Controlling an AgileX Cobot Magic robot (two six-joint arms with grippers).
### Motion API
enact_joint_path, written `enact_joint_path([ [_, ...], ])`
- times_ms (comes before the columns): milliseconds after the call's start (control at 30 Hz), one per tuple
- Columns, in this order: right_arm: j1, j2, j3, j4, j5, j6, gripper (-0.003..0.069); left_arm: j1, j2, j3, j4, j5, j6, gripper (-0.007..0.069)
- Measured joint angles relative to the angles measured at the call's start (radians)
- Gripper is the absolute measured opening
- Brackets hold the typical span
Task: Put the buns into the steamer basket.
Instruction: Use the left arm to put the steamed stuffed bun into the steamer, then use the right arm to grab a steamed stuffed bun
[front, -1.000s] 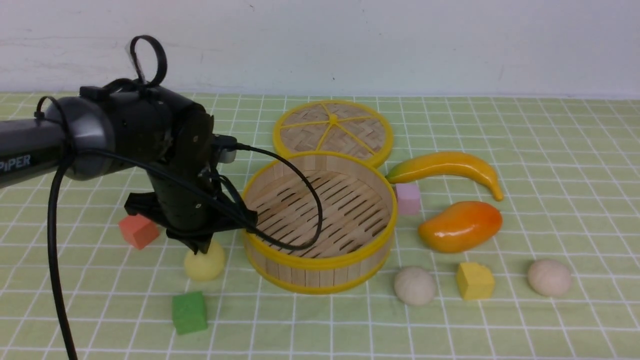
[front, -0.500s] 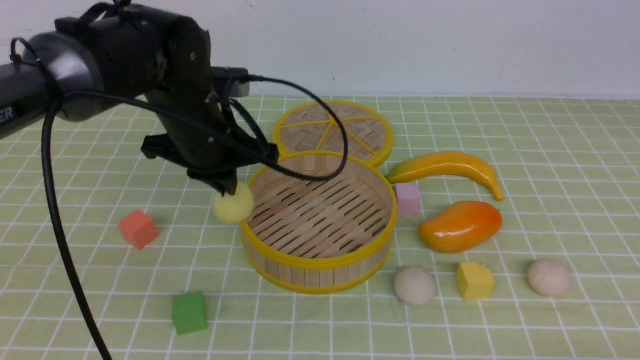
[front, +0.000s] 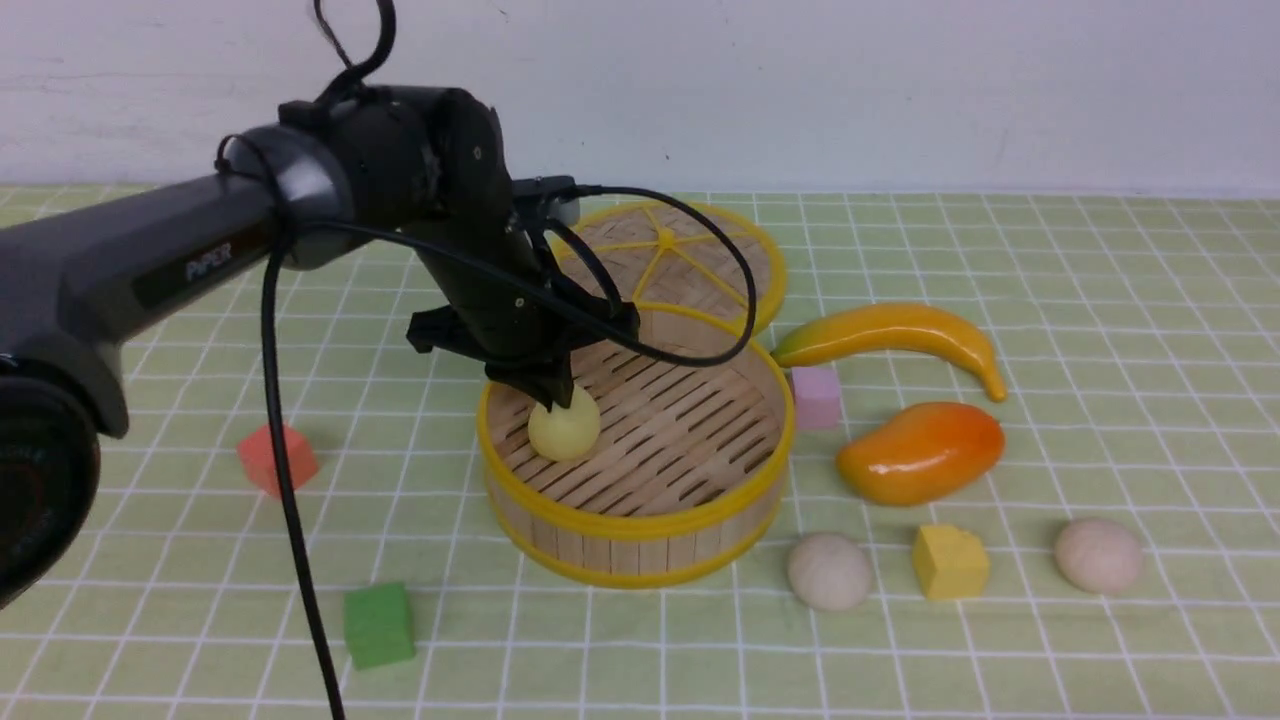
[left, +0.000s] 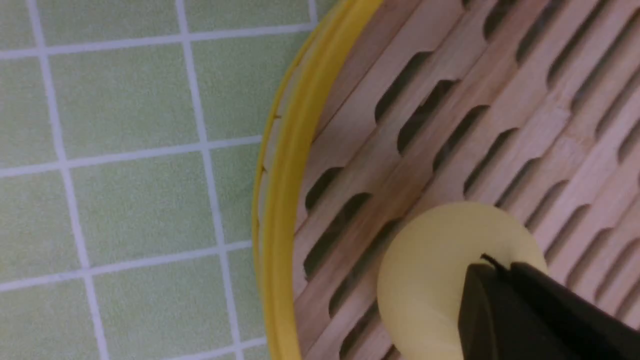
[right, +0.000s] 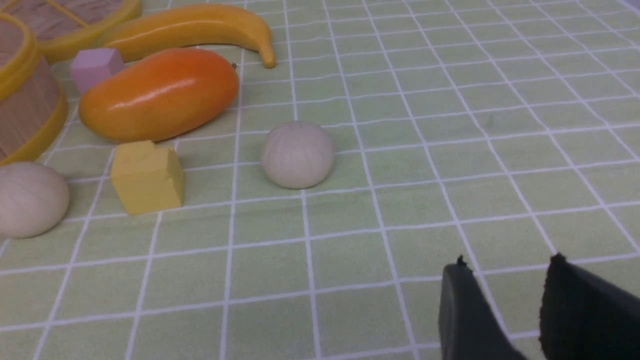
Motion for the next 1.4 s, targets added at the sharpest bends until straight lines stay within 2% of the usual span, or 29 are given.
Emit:
enact_joint_path([
  [167,0.0,0.0,0.0,0.0,0.0,0.0,0.0239,0.0,0.006,-0.003,0.0,-0.002,0.0,0.0062],
  [400,0.0,0.0,0.0,0.0,0.0,0.0,0.0239,0.0,-0.049,-0.004,0.012,0.055,-0.001,0.0244],
  [467,0.0,0.0,0.0,0.0,0.0,0.0,0.0239,0.0,-0.112,-0.005,0.038,0.121,0.017,0.0307],
  [567,0.0,0.0,0.0,0.0,0.0,0.0,0.0239,0.0,-0.187,-0.005,0.072,0.198,0.026,0.032],
  [767,0.0,0.0,0.0,0.0,0.0,0.0,0.0239,0.0,-0.356,-0.004,0.102,0.316,0.02,0.0294],
  [867,0.0,0.0,0.0,0.0,0.0,0.0,0.0239,0.0,-0.496,0.053,0.038,0.321,0.005,0.0249],
  [967,0.0,0.0,0.0,0.0,0.0,0.0,0.0239,0.0,-0.635,0.154,-0.046,0.321,0.056,0.0208],
  [1100,0.0,0.0,0.0,0.0,0.0,0.0,0.0239,0.0,-0.882,0.343,-0.081,0.317,0.112,0.0143],
  [1267,0.0,0.0,0.0,0.0,0.0,0.0,0.0239,0.0,-1.134,0.514,-0.088,0.284,0.104,0.0062],
  [1400,0.0,0.0,0.0,0.0,0.0,0.0,0.0239,0.0,-1.396,0.748,-0.093,0.245,0.028,-0.0013],
])
